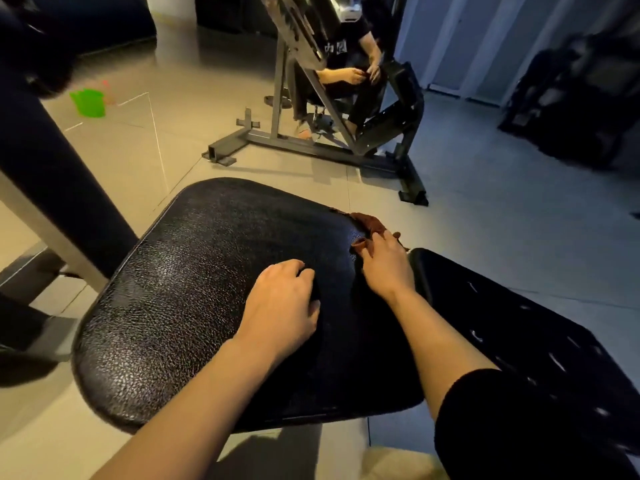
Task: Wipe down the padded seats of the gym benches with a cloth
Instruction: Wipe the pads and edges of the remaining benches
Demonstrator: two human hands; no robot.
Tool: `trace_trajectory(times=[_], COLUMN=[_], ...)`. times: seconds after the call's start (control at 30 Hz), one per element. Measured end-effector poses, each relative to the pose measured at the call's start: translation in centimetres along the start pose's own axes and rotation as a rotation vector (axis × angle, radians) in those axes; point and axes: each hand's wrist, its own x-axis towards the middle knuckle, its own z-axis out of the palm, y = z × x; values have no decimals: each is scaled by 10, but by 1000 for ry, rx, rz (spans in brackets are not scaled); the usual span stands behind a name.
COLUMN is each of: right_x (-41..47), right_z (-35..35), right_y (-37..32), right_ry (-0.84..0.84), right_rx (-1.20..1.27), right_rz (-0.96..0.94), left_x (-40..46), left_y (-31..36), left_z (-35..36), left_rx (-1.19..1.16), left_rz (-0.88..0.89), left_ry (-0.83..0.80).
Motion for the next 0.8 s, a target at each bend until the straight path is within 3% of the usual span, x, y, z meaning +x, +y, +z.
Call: trace_trajectory(times=[0.13,0.47,0.6,0.8], right_x=[-15,-76,-86,-95], right_z=[7,60,52,28], right_y=[-36,-222,-214,-149], right_ry=[-69,-196,-212,-206], right_rx=[-8,52,104,111], right_rz=[-39,-605,-638,-498], left_x=[-13,-72,-87,-82], left_y=[-30,-107,-106,-58], left_z=[-21,-78,-85,-62], left_rx=[62,93,120,74], left_rz=[-92,-390,-417,-244], left_ry=[-12,47,26,5])
